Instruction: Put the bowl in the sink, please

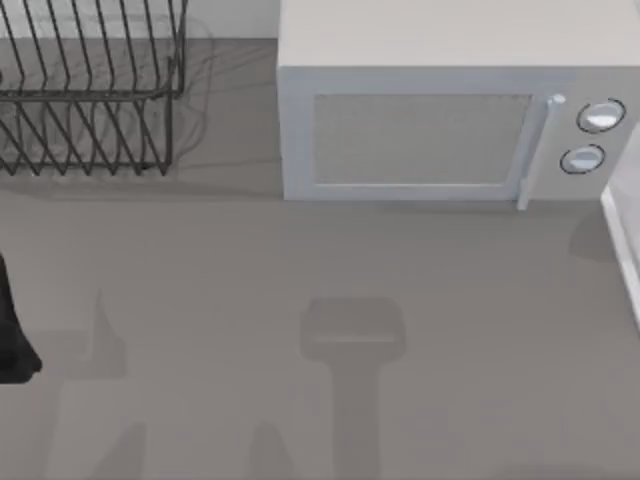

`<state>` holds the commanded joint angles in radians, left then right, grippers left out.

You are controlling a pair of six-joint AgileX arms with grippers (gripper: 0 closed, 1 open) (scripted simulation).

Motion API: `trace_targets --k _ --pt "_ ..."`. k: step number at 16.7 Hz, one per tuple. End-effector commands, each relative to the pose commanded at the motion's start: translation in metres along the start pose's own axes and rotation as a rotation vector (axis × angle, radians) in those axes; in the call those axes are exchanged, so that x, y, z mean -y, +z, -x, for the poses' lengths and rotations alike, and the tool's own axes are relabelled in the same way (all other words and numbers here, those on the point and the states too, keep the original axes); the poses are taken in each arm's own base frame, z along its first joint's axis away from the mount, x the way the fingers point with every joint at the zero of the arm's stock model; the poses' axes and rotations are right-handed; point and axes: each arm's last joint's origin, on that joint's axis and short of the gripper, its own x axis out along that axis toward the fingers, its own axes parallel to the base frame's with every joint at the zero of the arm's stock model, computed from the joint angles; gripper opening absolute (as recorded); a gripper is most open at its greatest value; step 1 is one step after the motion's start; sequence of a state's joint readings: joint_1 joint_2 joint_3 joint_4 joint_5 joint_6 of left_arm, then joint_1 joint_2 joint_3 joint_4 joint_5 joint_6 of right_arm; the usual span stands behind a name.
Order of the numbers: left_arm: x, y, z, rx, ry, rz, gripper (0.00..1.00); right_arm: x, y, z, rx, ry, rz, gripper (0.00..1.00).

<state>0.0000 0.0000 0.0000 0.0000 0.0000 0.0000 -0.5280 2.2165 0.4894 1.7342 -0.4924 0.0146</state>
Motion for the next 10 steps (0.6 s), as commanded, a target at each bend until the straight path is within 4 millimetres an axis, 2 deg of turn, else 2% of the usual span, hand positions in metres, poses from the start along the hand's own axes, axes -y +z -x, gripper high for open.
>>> trace_targets --k 9,10 --pt "0.0000 0.0000 0.0000 0.000 0.000 0.000 1.00 0.0000 0.0000 0.0000 0.000 0.000 0.000 0.98" --pt "0.0000 0.0000 0.0000 0.000 0.000 0.000 1.00 0.0000 0.0000 0.0000 0.000 0.000 0.000 1.00"
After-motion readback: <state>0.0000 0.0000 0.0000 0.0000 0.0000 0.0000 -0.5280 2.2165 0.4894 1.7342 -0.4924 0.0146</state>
